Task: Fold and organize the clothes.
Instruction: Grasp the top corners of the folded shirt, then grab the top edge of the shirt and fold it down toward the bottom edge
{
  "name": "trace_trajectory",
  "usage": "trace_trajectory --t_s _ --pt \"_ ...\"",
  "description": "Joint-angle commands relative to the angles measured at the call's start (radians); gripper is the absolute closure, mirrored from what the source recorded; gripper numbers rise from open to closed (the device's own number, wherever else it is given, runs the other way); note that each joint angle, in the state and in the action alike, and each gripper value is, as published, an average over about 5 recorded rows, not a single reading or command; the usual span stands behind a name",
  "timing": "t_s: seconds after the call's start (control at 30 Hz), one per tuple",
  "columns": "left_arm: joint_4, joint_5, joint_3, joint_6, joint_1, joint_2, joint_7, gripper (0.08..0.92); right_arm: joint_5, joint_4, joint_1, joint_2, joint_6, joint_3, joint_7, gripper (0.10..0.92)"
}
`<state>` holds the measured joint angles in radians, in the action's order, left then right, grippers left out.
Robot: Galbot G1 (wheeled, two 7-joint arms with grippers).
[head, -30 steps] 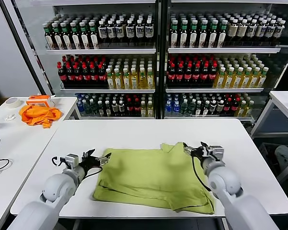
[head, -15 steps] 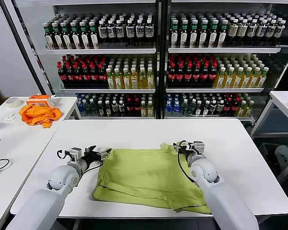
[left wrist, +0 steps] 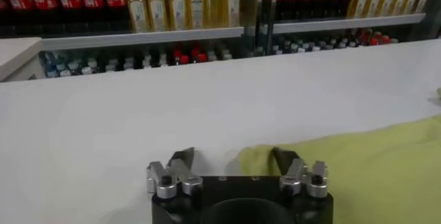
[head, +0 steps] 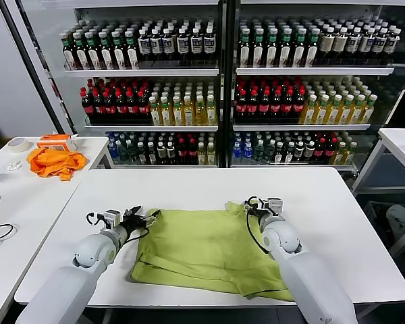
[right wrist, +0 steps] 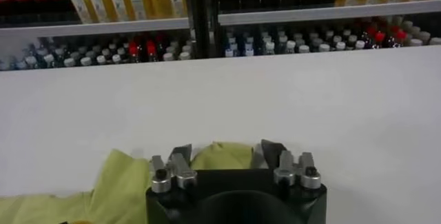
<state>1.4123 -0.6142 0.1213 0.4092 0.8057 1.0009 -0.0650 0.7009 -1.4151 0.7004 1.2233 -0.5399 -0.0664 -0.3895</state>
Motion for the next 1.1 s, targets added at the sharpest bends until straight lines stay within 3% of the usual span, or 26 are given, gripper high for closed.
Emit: trace_trajectory --t_s 0.03,0.33,0.53,0.7,1.1 --pt "-0.014 0.007 -0.007 -0.004 -0.001 0.005 -0.011 0.379 0.002 0.016 -0.006 0.009 -0.014 0.008 -0.005 0.500" --pt "0.005 -0.025 -0.002 -0.030 0.009 0.003 -0.021 0.639 0.004 -0.015 0.000 -0.005 0.010 0.000 -0.003 0.760" --pt "0.051 -0.074 0.011 -0.046 0.019 -0.020 -0.021 0.804 0.046 -0.154 0.024 -0.044 0.021 -0.023 -0.005 0.908" --pt "0.107 -0.090 0.028 -0.053 0.067 -0.044 -0.018 0.910 0.081 -0.291 0.073 -0.090 0.006 -0.044 -0.023 0.920" --pt "0.306 -0.111 0.113 -0.054 0.265 -0.118 -0.012 0.916 0.091 -0.557 0.350 -0.195 -0.023 -0.136 -0.034 0.920"
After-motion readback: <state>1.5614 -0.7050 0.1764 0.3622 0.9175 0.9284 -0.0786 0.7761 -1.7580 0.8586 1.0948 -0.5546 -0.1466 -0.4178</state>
